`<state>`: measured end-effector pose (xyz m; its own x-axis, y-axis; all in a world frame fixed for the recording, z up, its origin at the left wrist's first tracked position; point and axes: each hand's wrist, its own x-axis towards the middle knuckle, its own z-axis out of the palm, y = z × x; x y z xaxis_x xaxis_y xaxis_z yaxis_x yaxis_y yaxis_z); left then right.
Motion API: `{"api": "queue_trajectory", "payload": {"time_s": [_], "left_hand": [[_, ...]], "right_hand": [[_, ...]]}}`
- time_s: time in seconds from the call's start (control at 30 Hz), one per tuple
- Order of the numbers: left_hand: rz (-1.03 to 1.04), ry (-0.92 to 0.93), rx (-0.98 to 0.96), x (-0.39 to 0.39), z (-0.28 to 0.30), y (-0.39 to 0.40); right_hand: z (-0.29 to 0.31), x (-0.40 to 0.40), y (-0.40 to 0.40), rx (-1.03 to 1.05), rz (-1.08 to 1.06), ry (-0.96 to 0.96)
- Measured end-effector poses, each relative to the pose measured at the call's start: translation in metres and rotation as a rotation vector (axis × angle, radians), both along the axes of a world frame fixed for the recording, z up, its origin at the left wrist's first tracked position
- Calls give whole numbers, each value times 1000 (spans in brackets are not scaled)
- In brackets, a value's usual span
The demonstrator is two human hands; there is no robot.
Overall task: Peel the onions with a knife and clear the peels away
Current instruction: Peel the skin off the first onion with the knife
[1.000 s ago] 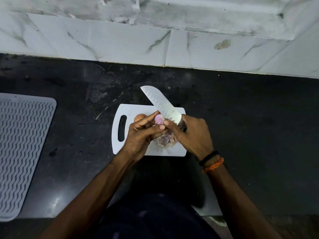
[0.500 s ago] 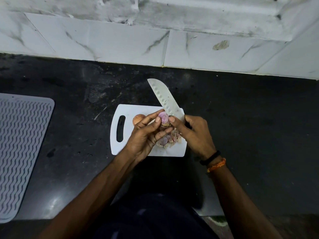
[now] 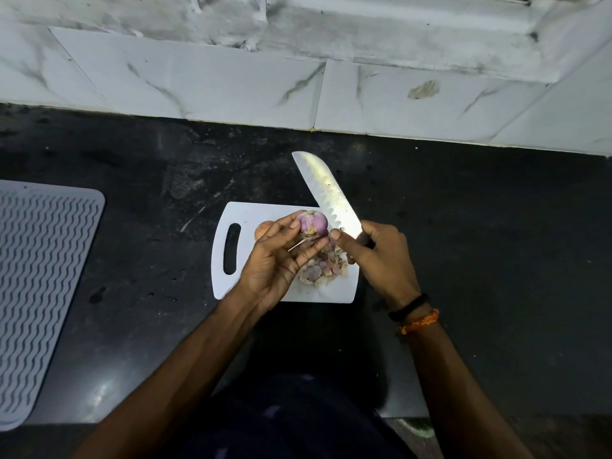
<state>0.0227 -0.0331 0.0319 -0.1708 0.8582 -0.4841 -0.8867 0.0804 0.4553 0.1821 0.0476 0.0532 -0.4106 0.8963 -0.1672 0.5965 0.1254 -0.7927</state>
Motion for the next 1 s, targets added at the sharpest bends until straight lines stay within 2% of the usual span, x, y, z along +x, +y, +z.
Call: {"api": "queue_trajectory", "payload": {"time_s": [0.13, 0.27, 0.43, 0.73, 1.0], "left_hand": [[-12, 66, 55, -1, -8, -2], [1, 144, 85, -2, -15, -2], [44, 197, 91, -3, -19, -3], [41, 300, 132, -1, -14, -3], [17, 425, 124, -1, -17, -4]], "right_hand": [[6, -2, -1, 41, 13, -98], [4, -4, -4, 176, 45, -176], [1, -2, -3, 207, 46, -141], [-5, -5, -7, 267, 60, -191], [-6, -13, -14, 289, -32, -255]]}}
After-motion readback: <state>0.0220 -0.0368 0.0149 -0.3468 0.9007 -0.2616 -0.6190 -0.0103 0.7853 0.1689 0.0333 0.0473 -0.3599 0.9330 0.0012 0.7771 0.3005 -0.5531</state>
